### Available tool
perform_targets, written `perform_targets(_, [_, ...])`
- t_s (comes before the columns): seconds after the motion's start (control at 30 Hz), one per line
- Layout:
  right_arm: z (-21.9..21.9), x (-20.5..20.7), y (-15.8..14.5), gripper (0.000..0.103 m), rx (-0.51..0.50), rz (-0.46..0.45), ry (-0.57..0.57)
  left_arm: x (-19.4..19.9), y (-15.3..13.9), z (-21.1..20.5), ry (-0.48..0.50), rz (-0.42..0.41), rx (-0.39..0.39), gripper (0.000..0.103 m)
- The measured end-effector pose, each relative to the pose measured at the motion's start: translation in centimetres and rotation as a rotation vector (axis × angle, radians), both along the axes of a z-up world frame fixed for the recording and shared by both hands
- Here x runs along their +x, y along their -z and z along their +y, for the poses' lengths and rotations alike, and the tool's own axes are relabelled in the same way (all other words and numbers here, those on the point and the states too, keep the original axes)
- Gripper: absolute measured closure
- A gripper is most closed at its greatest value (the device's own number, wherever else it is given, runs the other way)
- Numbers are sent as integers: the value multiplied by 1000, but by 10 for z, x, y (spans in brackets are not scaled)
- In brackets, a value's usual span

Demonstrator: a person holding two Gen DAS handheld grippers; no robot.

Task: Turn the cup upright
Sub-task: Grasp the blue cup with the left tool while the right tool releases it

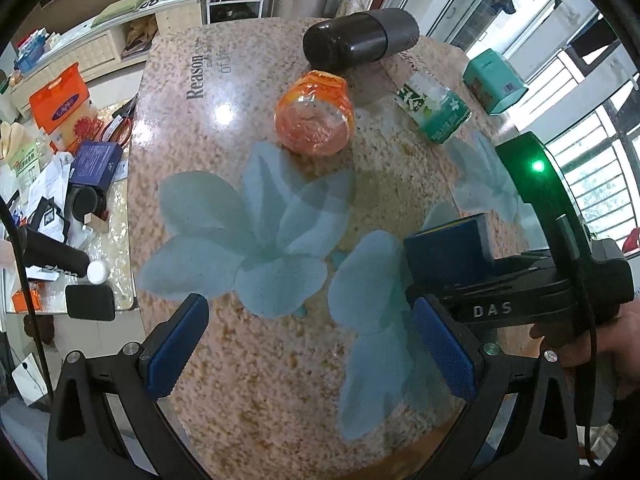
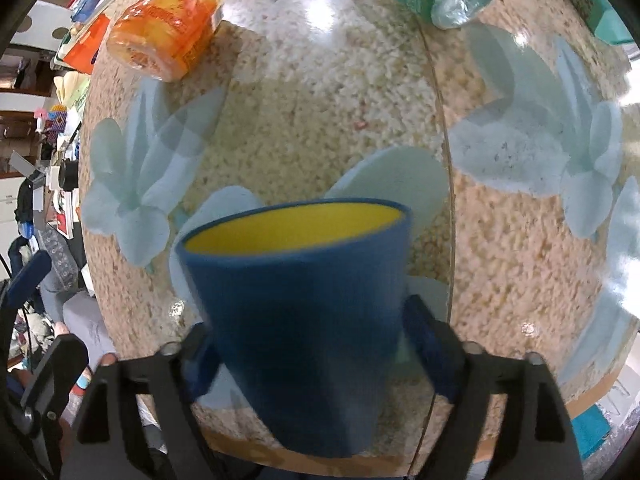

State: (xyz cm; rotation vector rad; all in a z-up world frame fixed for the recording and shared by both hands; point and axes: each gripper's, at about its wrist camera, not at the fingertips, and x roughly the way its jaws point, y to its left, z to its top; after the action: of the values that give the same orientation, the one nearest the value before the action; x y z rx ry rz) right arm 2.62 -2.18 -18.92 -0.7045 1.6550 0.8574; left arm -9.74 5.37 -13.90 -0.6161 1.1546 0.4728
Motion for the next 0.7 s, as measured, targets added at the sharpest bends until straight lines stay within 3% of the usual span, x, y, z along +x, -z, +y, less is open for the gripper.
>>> perform_targets(0.2, [-17, 10, -4, 11, 27, -2, 11, -1, -1, -2, -3, 9, -8, 0])
perform_targets(0.43, [-37, 19, -38, 10, 140, -3, 48, 2, -12, -11, 22, 10, -32, 0])
perform_targets(0.7, [-95, 48, -74, 10, 255, -24, 140, 15, -40, -24, 50, -17, -70, 0])
